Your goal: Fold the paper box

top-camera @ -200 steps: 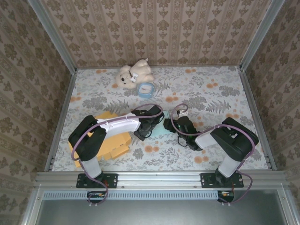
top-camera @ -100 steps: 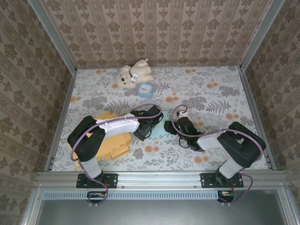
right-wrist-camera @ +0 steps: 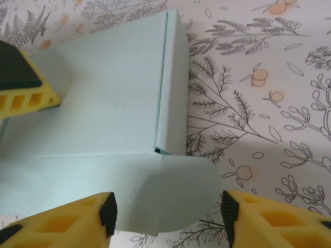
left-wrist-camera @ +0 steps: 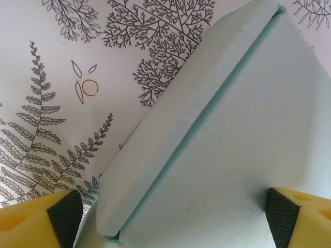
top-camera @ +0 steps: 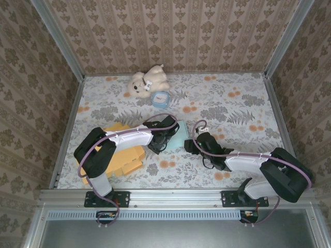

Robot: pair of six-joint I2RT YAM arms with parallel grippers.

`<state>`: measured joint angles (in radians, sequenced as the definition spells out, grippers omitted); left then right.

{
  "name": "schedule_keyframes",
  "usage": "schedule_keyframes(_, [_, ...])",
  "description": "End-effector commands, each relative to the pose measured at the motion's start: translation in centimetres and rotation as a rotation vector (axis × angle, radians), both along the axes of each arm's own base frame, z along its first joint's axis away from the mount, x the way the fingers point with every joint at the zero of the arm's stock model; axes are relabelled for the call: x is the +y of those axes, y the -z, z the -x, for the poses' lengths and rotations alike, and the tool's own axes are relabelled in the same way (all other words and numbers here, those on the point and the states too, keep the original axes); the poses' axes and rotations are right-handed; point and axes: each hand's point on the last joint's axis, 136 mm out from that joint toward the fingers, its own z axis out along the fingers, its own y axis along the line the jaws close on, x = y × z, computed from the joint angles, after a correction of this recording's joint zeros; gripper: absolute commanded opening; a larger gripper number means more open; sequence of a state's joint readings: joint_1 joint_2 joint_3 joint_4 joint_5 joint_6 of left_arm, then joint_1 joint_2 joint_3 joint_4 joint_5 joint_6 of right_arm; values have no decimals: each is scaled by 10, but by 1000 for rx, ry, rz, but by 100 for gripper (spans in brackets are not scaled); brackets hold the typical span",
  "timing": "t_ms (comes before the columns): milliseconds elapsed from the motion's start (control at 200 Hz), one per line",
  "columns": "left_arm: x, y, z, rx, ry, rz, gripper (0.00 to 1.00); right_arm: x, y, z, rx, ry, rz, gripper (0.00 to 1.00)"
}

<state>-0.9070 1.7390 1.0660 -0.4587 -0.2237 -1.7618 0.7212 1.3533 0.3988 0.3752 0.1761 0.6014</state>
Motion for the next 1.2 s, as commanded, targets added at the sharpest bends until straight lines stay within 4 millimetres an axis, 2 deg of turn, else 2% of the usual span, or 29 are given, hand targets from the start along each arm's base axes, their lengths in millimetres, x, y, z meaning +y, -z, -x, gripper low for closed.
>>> schedule_keyframes(0, [23,26,18,98,-22,-85,92,6,6,7,27,-51,10,57])
schedule_keyframes(175, [22,27,18,105,-15,-85,92,17,0,3,25,-84,-4,56])
schedule_keyframes(195, [21,27,18,105,-14,-85,92,17,8,4,43,-85,11,56])
schedule_keyframes(260, [22,28,18,106,-11,-86,92,18,10,3,47,-87,20,56])
schedule_keyframes(425, [23,27,18,105,-11,-89,91,4,11,3,42,-47,76,57])
schedule_keyframes(465, [23,27,18,102,-10,-89,91,2,0,1,14,-36,69,57])
schedule_keyframes(810, [23,30,18,108,-5,-91,91,2,-21,-10,-42,-30,107,60])
schedule_keyframes(965, [23,30,19,111,-3,-91,91,14,-20,-16,-36,-56,89,59])
schedule_keyframes(985, [23,29,19,109,-3,-91,91,15,-10,-16,-14,-61,99,59])
schedule_keyframes(1195, [24,31,20,114,-6,-92,91,31,2,-11,40,-108,35,58])
